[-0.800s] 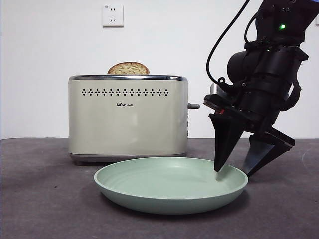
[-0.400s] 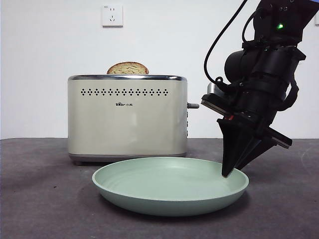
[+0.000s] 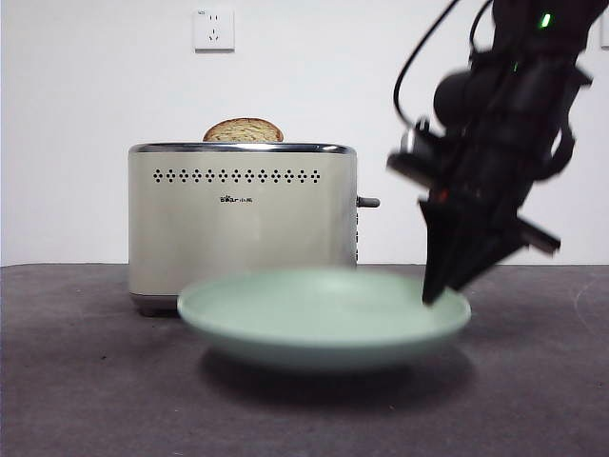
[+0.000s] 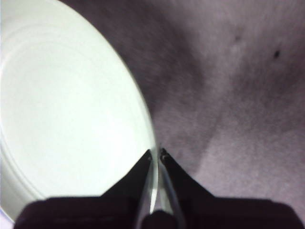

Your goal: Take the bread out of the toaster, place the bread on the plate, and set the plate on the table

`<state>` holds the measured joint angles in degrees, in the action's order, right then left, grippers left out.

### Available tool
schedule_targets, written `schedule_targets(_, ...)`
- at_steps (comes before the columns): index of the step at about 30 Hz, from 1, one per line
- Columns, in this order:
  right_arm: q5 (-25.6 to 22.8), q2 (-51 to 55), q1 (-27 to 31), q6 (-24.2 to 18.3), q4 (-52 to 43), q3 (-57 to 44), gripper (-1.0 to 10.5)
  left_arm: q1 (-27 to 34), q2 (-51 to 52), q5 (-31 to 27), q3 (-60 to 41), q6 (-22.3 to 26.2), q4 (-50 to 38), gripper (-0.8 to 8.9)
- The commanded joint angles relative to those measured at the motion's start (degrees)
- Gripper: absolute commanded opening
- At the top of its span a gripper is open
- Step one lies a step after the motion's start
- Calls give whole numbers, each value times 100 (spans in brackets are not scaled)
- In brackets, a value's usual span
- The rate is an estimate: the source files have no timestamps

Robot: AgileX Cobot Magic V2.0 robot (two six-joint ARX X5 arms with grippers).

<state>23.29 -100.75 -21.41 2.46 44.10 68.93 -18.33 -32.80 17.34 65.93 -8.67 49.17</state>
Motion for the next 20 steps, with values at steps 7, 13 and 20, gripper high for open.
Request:
schedule_targets(7, 42, 1176, -13, 107, 199, -7, -16, -7, -1954, 2129, -33, 24, -1161, -9)
schedule_targets(13, 37, 1781, -13, 116, 367, -9, -16, -192, -3438, 3320, -33, -391, -2022, -9)
schedule_targets(20, 35, 2009, -13, 125, 492, -9, -16, -710, -4623, 3357, -33, -658, -2476, -9)
